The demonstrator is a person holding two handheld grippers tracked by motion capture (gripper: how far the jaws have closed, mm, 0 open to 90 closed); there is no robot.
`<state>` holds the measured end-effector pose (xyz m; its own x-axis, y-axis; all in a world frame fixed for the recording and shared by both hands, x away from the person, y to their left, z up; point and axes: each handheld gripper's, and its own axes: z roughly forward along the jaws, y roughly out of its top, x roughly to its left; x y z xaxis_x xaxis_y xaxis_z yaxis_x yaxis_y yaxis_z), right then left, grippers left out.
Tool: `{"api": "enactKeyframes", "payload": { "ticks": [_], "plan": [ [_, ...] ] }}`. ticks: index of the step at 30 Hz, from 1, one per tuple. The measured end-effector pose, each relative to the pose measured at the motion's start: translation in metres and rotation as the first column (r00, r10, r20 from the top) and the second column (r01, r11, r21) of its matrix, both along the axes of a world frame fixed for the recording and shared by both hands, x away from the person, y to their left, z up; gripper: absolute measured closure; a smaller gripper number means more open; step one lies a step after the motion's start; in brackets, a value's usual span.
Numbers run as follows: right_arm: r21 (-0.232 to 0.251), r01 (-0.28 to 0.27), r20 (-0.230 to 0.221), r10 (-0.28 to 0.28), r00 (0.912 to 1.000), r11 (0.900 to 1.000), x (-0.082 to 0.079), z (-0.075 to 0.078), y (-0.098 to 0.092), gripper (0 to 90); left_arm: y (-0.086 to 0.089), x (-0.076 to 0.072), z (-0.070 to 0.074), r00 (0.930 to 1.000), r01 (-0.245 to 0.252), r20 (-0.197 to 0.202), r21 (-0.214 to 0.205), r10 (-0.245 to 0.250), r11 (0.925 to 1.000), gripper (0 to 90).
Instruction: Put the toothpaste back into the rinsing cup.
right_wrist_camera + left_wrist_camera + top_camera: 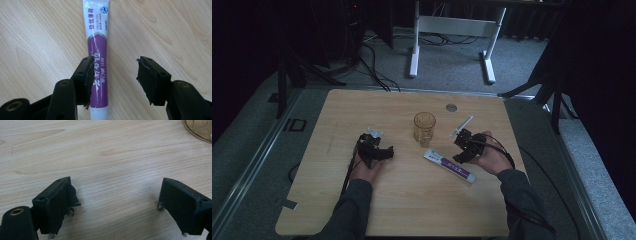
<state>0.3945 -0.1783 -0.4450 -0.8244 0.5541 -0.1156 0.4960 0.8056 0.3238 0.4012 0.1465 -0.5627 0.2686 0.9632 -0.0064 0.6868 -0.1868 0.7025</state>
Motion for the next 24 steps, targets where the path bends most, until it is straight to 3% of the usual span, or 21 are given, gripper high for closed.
{"api": "enactKeyframes", "payload": {
  "ticks": [24],
  "plan": [
    [-0.031, -0.029, 0.0, 0.029, 0.9996, 0.9991, 0.003, 0.0, 0.014, 49.2, 0.0, 0.0, 0.0, 1.0, 0.0, 0.0, 0.001, 0.0, 1.0, 11.7]
  ]
}}
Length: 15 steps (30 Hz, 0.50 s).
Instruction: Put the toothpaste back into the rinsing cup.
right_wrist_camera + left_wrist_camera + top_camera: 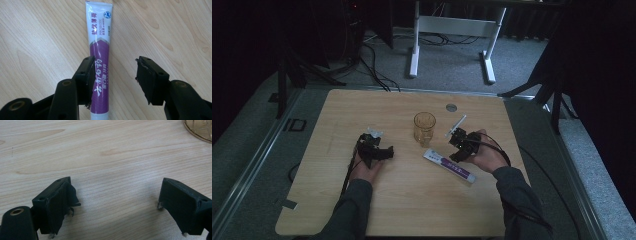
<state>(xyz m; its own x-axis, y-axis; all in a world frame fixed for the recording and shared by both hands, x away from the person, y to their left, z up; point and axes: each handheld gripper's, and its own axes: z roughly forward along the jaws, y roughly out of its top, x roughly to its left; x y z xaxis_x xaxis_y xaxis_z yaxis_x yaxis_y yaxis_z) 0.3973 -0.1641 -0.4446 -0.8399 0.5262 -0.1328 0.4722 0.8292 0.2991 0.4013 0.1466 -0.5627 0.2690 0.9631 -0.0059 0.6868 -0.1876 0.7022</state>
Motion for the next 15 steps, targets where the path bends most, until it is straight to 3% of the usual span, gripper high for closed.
{"api": "enactKeyframes", "payload": {
  "ticks": [15],
  "plan": [
    [-0.021, -0.02, -0.015, 0.02, 0.9997, 0.9996, 0.0018, -0.002, 0.0078, 50.8, 0.0, 0.0, 0.0, 1.0, 0.0, 0.0, 0.0, 0.0, 1.0, 11.7]
  ]
}}
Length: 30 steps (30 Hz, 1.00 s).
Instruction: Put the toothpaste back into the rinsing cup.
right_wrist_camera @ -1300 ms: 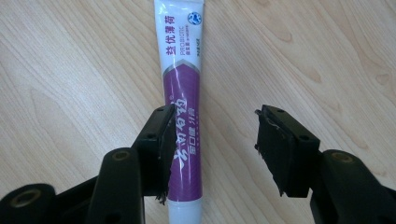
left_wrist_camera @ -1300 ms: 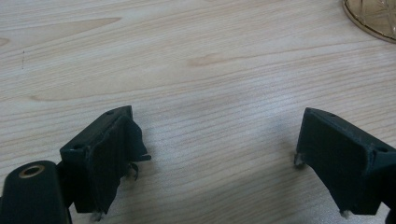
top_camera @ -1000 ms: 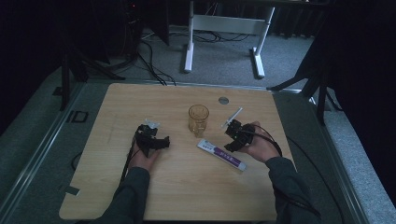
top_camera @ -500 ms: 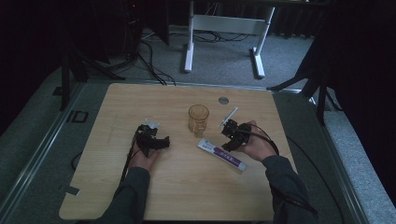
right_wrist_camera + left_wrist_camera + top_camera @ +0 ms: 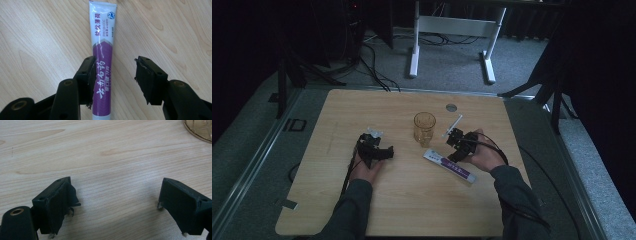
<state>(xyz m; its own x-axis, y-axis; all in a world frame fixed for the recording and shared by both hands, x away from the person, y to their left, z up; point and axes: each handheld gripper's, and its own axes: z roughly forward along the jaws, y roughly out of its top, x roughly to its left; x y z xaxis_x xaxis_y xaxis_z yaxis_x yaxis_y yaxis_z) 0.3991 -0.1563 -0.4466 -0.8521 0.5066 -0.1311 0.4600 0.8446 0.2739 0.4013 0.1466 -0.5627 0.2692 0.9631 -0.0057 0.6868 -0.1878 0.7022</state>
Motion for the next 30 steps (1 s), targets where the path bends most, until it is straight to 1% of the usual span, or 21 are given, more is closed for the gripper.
{"api": "enactKeyframes", "payload": {
  "ticks": [14, 22, 30],
  "plan": [
    [-0.017, -0.003, -0.025, 0.003, 0.9997, 0.9998, 0.0037, -0.0028, 0.0054, 53.4, 0.0, 0.0, 0.0, 1.0, 0.0, 0.0, 0.0, 0.0, 1.0, 11.7],
    [-0.011, -0.001, -0.054, 0.0, 0.9985, 0.9999, 0.006, -0.0035, 0.0069, 58.4, -0.0001, 0.0, -0.0001, 1.0, -0.001, 0.001, -0.001, 0.001, 1.0, 11.7],
    [-0.021, 0.004, -0.083, -0.006, 0.9965, 0.9998, 0.0073, -0.0076, 0.0082, 58.6, -0.0002, 0.0001, -0.0002, 1.0, -0.002, 0.002, -0.002, 0.002, 1.0, 11.7]
  ]
}}
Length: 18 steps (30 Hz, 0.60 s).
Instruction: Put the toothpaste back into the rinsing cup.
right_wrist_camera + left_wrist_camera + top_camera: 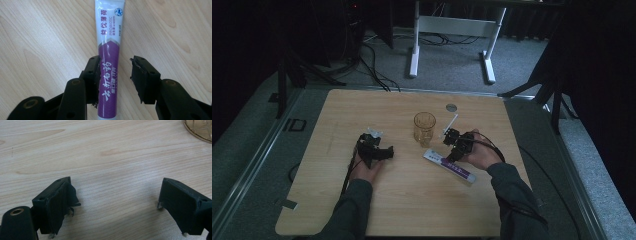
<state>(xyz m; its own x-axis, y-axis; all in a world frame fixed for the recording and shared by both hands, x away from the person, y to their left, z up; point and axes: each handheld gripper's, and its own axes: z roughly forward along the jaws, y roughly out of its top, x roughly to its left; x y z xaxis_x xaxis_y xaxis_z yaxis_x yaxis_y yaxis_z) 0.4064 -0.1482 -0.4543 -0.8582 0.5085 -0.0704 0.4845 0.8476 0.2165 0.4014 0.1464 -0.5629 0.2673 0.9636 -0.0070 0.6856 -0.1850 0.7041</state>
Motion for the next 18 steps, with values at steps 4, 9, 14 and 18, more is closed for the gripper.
{"api": "enactKeyframes", "payload": {
  "ticks": [4, 9, 14, 18],
  "plan": [
    [-0.003, 0.002, -0.008, -0.002, 1.0, 1.0, 0.001, -0.003, -0.001, 58.5, 0.0, 0.0, 0.0, 1.0, 0.0, 0.0, 0.0, 0.0, 1.0, 11.7],
    [-0.009, 0.005, -0.016, -0.006, 0.9999, 0.9999, 0.001, -0.005, -0.001, 57.9, 0.0, 0.0, 0.0, 1.0, 0.0, 0.0, 0.0, 0.0, 1.0, 11.7],
    [-0.017, 0.009, -0.026, -0.01, 0.9996, 0.9998, 0.002, -0.007, -0.002, 57.8, 0.0, 0.0, 0.0, 1.0, 0.0, 0.0, 0.0, 0.0, 1.0, 11.7],
    [-0.023, 0.012, -0.04, -0.013, 0.9991, 0.9997, 0.002, -0.011, -0.001, 57.7, 0.0, 0.0, 0.0, 1.0, -0.001, 0.0, 0.0, 0.001, 1.0, 11.7]
  ]
}}
